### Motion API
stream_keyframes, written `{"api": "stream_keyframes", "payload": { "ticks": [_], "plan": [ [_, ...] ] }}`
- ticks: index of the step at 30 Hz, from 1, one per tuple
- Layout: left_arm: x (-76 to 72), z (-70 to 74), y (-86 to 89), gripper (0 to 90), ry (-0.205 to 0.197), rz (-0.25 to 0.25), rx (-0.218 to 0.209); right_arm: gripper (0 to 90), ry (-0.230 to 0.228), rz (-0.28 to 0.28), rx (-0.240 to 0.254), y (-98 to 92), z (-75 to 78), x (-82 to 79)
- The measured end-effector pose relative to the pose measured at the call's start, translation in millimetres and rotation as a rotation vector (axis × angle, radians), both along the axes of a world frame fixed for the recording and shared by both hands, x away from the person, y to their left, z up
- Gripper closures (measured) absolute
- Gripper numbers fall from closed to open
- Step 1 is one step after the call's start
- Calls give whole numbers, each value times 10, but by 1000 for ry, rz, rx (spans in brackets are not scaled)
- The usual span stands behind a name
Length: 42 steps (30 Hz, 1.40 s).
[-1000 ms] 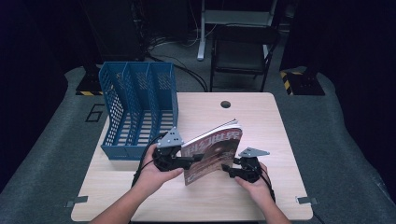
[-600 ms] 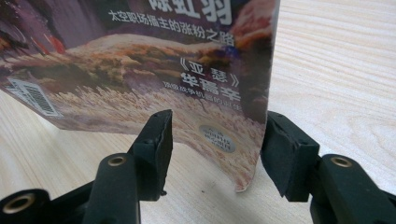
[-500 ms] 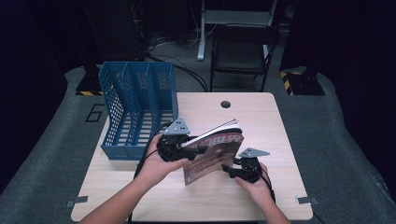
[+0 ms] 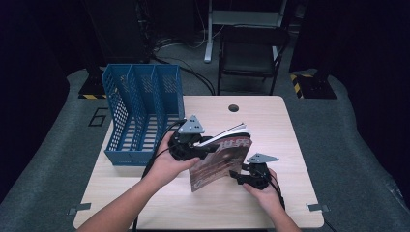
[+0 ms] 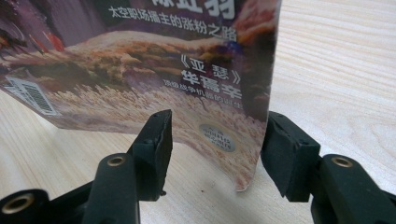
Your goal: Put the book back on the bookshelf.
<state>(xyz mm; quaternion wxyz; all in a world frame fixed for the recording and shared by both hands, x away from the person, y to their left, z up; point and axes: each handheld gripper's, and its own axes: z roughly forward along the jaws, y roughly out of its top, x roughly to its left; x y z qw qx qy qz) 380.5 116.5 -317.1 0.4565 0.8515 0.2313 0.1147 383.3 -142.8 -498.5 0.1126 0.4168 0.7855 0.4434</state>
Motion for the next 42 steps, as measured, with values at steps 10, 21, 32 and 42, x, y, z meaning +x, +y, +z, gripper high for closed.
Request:
{"api": "stream_keyframes", "payload": {
  "ticks": [10, 21, 32, 42],
  "plan": [
    [51, 23, -53, 702, 17, 9, 2, 449, 2, 2, 2, 0, 1, -1],
    [107, 78, -116, 723, 26, 6, 27, 449, -1, 7, -3, -1, 4, 1],
    [132, 127, -192, 761, 28, 3, 63, 449, -5, -6, -2, 1, 4, 5],
    [142, 192, -232, 823, 56, -2, 122, 448, 2, -2, 3, -5, 6, 2]
  ]
}}
